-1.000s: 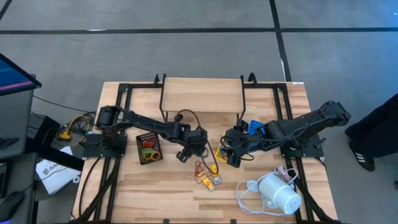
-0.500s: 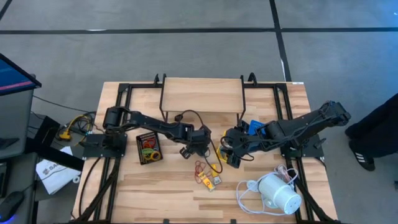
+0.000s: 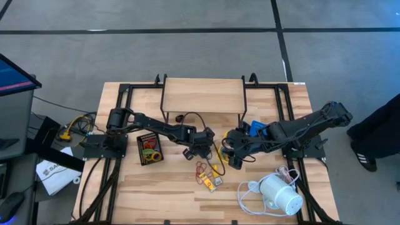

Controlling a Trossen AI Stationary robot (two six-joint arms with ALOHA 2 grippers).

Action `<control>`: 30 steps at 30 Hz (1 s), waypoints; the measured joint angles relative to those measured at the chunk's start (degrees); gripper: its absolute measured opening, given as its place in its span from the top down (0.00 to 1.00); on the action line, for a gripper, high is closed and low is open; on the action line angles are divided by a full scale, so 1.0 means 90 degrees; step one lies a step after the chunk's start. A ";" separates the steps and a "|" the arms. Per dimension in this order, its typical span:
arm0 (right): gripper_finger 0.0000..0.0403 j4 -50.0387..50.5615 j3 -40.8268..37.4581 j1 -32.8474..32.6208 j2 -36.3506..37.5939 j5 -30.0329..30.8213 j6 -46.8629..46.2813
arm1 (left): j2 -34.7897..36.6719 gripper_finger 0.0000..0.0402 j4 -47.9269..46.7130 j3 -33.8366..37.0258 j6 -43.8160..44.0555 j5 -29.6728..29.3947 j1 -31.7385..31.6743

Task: Pick & Place Office Desk Supplies
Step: Put the yellow crayon box into the blue bin

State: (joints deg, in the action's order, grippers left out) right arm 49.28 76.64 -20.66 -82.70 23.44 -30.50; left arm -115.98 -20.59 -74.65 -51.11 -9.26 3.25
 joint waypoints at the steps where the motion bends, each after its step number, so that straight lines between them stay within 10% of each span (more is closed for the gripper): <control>1: 0.32 -0.0004 0.0000 -0.0008 0.0000 0.0000 0.0000 | 0.0000 0.46 0.0034 0.0000 -0.0006 -0.0002 0.0001; 30: 0.32 0.0049 0.0000 -0.0037 0.0000 0.0068 -0.0005 | 0.0002 0.77 0.0344 0.0002 -0.0010 0.0190 0.0007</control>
State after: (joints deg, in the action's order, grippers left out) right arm 49.71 76.64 -20.99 -82.70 24.05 -30.55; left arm -115.96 -17.50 -74.63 -51.20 -7.55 3.31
